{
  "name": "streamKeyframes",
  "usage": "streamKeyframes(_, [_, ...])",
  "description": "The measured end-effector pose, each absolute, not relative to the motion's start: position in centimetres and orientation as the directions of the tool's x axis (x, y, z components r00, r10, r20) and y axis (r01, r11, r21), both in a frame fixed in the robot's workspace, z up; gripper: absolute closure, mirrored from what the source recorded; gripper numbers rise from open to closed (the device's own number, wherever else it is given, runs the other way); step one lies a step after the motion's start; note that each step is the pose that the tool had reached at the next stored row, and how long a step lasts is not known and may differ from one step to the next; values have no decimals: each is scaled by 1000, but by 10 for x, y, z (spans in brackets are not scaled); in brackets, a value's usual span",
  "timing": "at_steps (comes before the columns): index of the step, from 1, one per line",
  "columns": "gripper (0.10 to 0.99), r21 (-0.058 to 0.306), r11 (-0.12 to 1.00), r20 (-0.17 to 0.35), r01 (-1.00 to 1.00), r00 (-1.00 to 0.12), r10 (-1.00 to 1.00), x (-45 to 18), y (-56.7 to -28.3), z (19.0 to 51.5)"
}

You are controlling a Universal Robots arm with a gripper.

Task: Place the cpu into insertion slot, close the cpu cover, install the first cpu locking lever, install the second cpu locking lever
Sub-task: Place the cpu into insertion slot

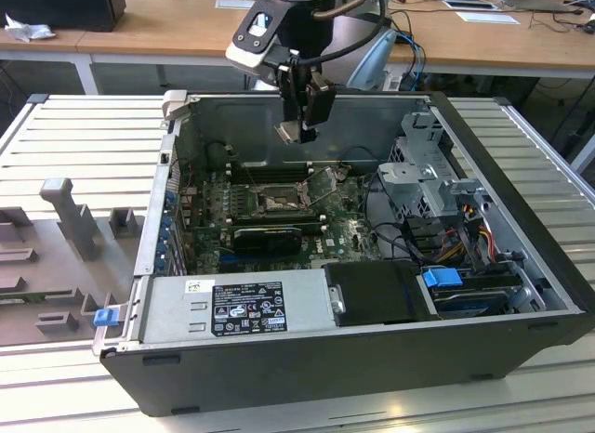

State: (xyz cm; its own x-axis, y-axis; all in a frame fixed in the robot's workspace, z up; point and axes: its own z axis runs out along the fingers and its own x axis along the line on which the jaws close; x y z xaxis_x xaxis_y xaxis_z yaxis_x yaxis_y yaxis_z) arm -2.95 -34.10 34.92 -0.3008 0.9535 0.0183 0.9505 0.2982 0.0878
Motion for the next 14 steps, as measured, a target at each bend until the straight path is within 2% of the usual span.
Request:
streamKeyframes(5, [557,84,279,19,957,-281,959,-30,-341,340])
streamKeyframes(10, [557,81,188,20,979,-190,982,-30,-341,328])
streamKeyframes(14, [557,80,175,20,981,-177,984,-35,-341,321])
